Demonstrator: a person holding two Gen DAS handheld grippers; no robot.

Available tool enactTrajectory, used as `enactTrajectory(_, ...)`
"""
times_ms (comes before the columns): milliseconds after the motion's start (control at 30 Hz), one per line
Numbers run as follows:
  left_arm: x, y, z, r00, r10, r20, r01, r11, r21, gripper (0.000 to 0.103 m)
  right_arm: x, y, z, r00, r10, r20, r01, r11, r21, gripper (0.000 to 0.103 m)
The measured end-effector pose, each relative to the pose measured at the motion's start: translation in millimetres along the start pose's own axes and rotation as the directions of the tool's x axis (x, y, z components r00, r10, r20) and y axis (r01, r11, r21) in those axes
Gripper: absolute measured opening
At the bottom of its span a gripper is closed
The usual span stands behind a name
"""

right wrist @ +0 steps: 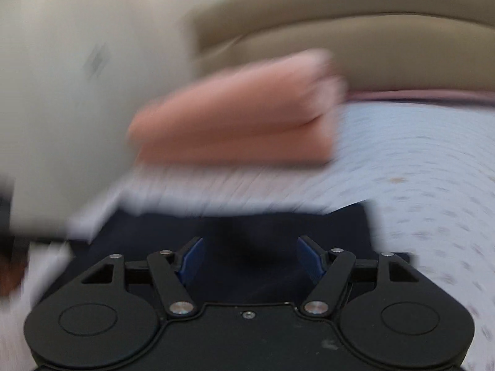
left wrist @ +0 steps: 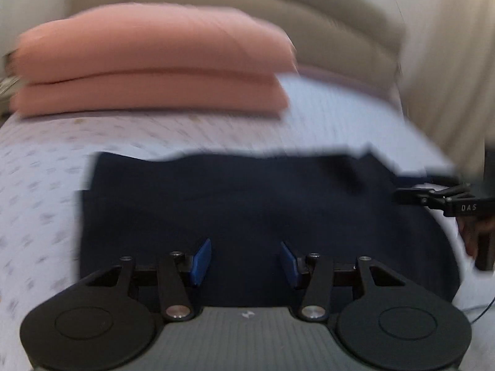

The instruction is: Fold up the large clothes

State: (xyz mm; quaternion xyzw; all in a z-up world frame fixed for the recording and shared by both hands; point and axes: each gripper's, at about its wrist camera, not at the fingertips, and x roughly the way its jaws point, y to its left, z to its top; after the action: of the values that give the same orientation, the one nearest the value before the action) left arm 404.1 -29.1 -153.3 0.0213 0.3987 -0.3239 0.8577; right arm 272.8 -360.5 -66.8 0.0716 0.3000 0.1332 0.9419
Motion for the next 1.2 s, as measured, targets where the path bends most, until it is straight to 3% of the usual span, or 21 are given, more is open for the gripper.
enactTrajectory(67,24,-7,5,1.0,0.019,0.003,-0.019,1.0,-0.01,0.063,33,23,-6,0.991,0.014,-0.133,-0.03,0.993,-0.118,0.083)
enactTrajectory(133,47,-4,8,0.991,0.113,0.075,-0.11,0.993,-0.041,0.071,67,27,-11,0.975,-0.002,-0.22,-0.02,0.995,-0.097,0.084)
enactTrajectory(200,66,7,7,0.967,0.226,0.121,-0.218,0.973,-0.074,0.088,88,15,-11,0.983,-0.024,-0.183,0.018,0.999,-0.03,0.083)
enactTrajectory(267,75,23,3,0.956,0.249,0.153,-0.225,0.962,-0.156,0.098,98,-5,-6,0.991,-0.052,-0.124,0.06,0.996,0.058,0.075)
enactTrajectory(333,72,29,0,0.945,0.28,0.171,-0.246,0.949,-0.195,0.098,104,-22,-3,0.986,-0.139,-0.091,0.149,0.982,0.116,0.078)
enactTrajectory(400,63,36,-1,0.905,0.391,0.17,-0.344,0.905,-0.251,0.086,104,-34,-3,0.971,-0.227,-0.075,0.234,0.967,0.104,0.084)
enactTrajectory(467,52,53,-2,0.891,0.425,0.159,-0.364,0.88,-0.306,0.073,98,-54,-6,0.966,-0.248,-0.078,0.258,0.952,0.167,0.084)
enactTrajectory(533,48,60,1,0.91,0.394,0.127,-0.358,0.903,-0.236,0.07,89,-68,-8,0.96,-0.265,-0.091,0.277,0.945,0.176,0.076)
enactTrajectory(567,47,57,5,0.917,0.387,0.096,-0.368,0.914,-0.17,0.07,85,-70,-7,0.949,-0.296,-0.11,0.31,0.939,0.15,0.081)
enactTrajectory(600,47,53,11,0.919,0.388,0.073,-0.379,0.918,-0.115,0.071,82,-69,-4,0.918,-0.369,-0.143,0.386,0.915,0.121,0.093)
enactTrajectory(633,41,45,15,0.918,0.392,0.063,-0.389,0.919,-0.059,0.073,77,-71,-2,0.881,-0.44,-0.176,0.461,0.881,0.108,0.096)
enactTrajectory(667,28,35,19,0.917,0.391,0.079,-0.392,0.92,-0.006,0.079,66,-74,1,0.87,-0.455,-0.189,0.481,0.868,0.126,0.095)
enactTrajectory(733,3,15,21,0.943,0.291,0.158,-0.306,0.949,0.075,0.09,38,-74,5,0.929,-0.346,-0.131,0.366,0.91,0.195,0.094)
enactTrajectory(767,-9,4,22,0.96,0.212,0.183,-0.236,0.965,0.118,0.103,21,-67,8,0.957,-0.278,-0.082,0.289,0.934,0.212,0.095)
enactTrajectory(800,-17,-6,22,0.97,0.148,0.191,-0.178,0.972,0.153,0.103,10,-57,12,0.969,-0.242,-0.045,0.247,0.95,0.191,0.095)
enactTrajectory(833,-22,-21,22,0.984,0.061,0.167,-0.096,0.974,0.206,0.103,0,-39,15,0.981,-0.194,-0.008,0.194,0.973,0.127,0.097)
enactTrajectory(900,-9,-43,18,0.999,-0.021,0.044,0.008,0.959,0.282,0.103,-3,-3,16,0.996,-0.09,-0.009,0.09,0.996,-0.016,0.099)
enactTrajectory(1000,28,-56,-7,0.992,0.017,-0.121,0.027,0.934,0.356,0.103,17,48,3,0.99,0.047,-0.133,-0.068,0.985,-0.156,0.099)
enactTrajectory(1100,32,-21,-34,0.994,-0.034,-0.103,0.058,0.969,0.238,0.103,55,59,-34,0.945,-0.057,-0.322,-0.021,0.972,-0.234,0.101)
enactTrajectory(1167,18,5,-47,0.991,-0.098,-0.087,0.114,0.973,0.2,0.103,50,31,-55,0.959,-0.029,-0.282,-0.015,0.988,-0.151,0.103)
enactTrajectory(1200,10,9,-51,0.993,-0.068,-0.092,0.089,0.964,0.249,0.103,42,18,-59,0.963,-0.008,-0.271,-0.023,0.994,-0.111,0.103)
